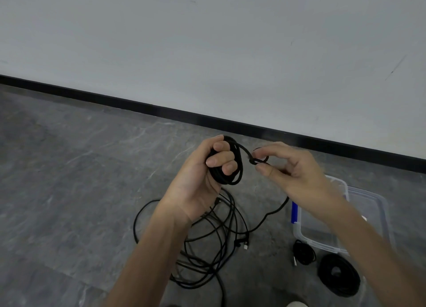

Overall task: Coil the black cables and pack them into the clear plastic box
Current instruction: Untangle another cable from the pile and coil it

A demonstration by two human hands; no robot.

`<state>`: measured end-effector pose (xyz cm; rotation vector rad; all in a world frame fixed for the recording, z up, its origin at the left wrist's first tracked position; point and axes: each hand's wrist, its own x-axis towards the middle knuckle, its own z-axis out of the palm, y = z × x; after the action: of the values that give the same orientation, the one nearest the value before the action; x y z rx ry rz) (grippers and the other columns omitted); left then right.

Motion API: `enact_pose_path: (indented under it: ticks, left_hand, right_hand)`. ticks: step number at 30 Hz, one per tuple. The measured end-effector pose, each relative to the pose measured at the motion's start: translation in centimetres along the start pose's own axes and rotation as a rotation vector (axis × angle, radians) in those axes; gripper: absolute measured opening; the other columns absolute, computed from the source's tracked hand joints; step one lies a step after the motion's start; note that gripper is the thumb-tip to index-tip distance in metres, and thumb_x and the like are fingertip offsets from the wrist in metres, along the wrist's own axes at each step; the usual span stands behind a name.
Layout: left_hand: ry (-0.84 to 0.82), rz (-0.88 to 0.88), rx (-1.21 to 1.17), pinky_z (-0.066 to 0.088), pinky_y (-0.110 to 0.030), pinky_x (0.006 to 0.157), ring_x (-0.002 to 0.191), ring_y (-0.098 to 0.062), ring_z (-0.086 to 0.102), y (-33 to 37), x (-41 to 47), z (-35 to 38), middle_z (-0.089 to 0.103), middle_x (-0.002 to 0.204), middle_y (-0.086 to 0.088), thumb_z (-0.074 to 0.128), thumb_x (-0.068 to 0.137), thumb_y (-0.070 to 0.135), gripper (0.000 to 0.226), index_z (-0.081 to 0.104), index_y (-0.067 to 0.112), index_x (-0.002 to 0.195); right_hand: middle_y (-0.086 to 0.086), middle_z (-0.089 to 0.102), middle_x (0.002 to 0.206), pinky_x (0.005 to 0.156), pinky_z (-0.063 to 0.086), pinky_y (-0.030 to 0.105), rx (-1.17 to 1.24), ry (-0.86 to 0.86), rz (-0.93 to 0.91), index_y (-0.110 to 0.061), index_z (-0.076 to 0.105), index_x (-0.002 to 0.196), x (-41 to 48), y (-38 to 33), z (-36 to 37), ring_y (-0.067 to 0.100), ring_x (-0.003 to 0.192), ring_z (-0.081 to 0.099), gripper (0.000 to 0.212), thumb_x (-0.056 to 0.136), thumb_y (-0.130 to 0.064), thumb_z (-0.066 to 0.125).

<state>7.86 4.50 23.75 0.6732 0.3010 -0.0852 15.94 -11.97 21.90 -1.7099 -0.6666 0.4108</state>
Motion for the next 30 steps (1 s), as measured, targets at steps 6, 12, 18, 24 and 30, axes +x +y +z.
enact_pose_path:
  ticks: [6,12,18,24,30]
  left_hand:
    - [-0.055,-0.047,-0.016,0.043,-0.015,0.055,0.047,-0.005,0.044,-0.1,0.1,-0.1,0.035,0.044,0.012,0.053,0.088,0.031,0.029,0.054,0.024,0.060]
    - [-0.097,-0.090,0.103,0.043,-0.016,0.053,0.046,-0.006,0.040,-0.3,-0.1,0.2,0.033,0.044,0.013,0.051,0.087,0.031,0.029,0.054,0.022,0.059]
    - [-0.153,-0.115,0.123,0.042,-0.014,0.050,0.043,-0.004,0.041,0.0,-0.5,0.2,0.034,0.042,0.014,0.049,0.089,0.031,0.033,0.056,0.021,0.059]
    - [-0.221,-0.111,0.128,0.040,-0.013,0.049,0.042,-0.002,0.038,-0.1,-0.5,0.0,0.037,0.040,0.017,0.054,0.091,0.030,0.034,0.058,0.023,0.059]
    - [-0.180,-0.001,-0.073,0.043,-0.014,0.052,0.046,-0.003,0.043,0.1,-0.4,-0.1,0.039,0.042,0.014,0.045,0.093,0.030,0.035,0.059,0.021,0.062]
  right_hand:
    - [-0.009,0.068,0.109,0.094,0.050,0.032,-0.135,0.039,-0.041,-0.028,0.071,0.095,0.4,1.2,-0.2,0.006,0.104,0.063,0.024,0.092,-0.009,0.056]
    - [-0.024,0.063,0.112,0.103,0.038,0.018,-0.227,0.161,-0.014,-0.030,0.070,0.094,0.3,1.0,-0.2,-0.006,0.119,0.051,0.023,0.094,-0.013,0.055]
    - [-0.007,0.065,0.069,0.061,0.049,0.012,-0.263,0.229,-0.020,-0.007,0.068,0.082,0.0,0.8,0.1,0.004,0.067,0.067,0.023,0.097,-0.012,0.051]
    - [0.001,0.057,0.045,0.046,0.047,0.019,0.041,0.169,0.377,-0.005,0.067,0.088,0.4,0.4,-0.1,0.013,0.040,0.057,0.026,0.100,-0.015,0.047]
    - [0.002,0.055,0.046,0.047,0.044,0.019,0.044,-0.072,0.490,-0.019,0.067,0.095,0.0,0.7,-0.5,0.012,0.044,0.052,0.027,0.098,-0.005,0.045]
